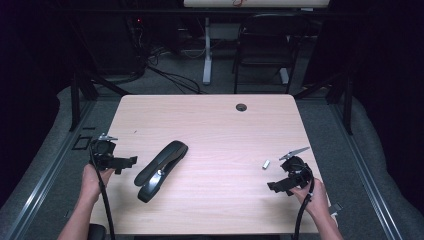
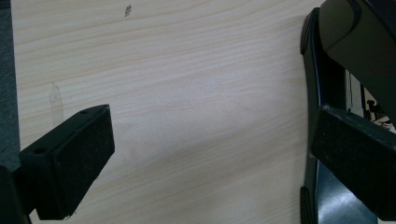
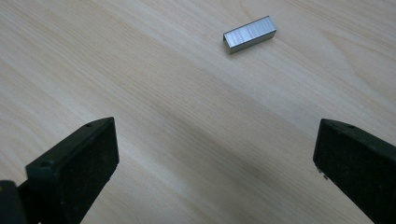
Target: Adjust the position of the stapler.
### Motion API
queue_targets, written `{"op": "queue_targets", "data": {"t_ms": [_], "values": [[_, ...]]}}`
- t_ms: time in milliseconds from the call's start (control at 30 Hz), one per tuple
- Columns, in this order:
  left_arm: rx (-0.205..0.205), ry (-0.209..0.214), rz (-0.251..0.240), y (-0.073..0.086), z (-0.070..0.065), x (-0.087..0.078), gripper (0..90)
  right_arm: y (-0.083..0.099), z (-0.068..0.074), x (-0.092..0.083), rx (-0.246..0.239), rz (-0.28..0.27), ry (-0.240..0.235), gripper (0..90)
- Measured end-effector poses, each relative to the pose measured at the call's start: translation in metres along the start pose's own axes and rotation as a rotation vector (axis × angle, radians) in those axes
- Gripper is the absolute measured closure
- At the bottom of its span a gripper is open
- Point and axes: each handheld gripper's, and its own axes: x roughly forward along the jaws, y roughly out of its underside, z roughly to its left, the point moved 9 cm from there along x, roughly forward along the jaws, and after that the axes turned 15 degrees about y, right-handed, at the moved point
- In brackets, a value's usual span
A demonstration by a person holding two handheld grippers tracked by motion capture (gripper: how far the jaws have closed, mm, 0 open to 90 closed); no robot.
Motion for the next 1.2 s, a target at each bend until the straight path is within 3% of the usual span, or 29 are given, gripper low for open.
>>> {"op": "queue_targets", "data": {"t_ms": [433,533,567,667,733,800,833,933,967,1000,1200], "values": [[-0.028,0.026,-0.032,0.0,-0.001,-0.007,0.2,-0.003,0.002,0.002,-0.028,0.019,0.011,0.9],[-0.028,0.011,-0.036,-0.001,-0.001,-0.008,0.3,-0.003,0.004,0.002,-0.03,0.019,0.009,1.3],[-0.022,-0.002,-0.01,0.0,-0.001,-0.008,0.2,-0.003,0.004,0.003,-0.026,0.017,0.01,3.0],[-0.018,-0.011,-0.002,0.001,-0.002,-0.006,2.8,-0.003,0.004,0.003,-0.029,0.022,0.004,3.1],[-0.017,-0.017,-0.007,0.001,-0.002,-0.005,12.6,-0.003,0.004,0.002,-0.028,0.022,0.003,3.3],[-0.022,-0.028,-0.006,0.001,-0.002,-0.005,16.2,-0.003,0.004,0.003,-0.026,0.02,0.004,3.5],[-0.021,-0.022,0.004,0.003,-0.002,-0.005,25.0,-0.003,0.004,0.003,-0.03,0.02,0.008,5.5],[-0.017,-0.02,0.014,0.004,-0.002,-0.004,31.7,-0.003,0.005,0.003,-0.029,0.025,0.007,6.2],[-0.014,-0.012,0.018,0.005,-0.003,-0.004,31.7,-0.003,0.005,0.003,-0.029,0.025,0.007,6.2],[-0.004,0.001,0.024,0.005,-0.004,-0.003,41.0,-0.003,0.005,0.003,-0.029,0.021,0.009,6.4],[0.018,0.04,0.059,0.01,-0.009,0.002,59.0,-0.003,0.005,0.003,-0.034,0.029,0.007,6.9]]}}
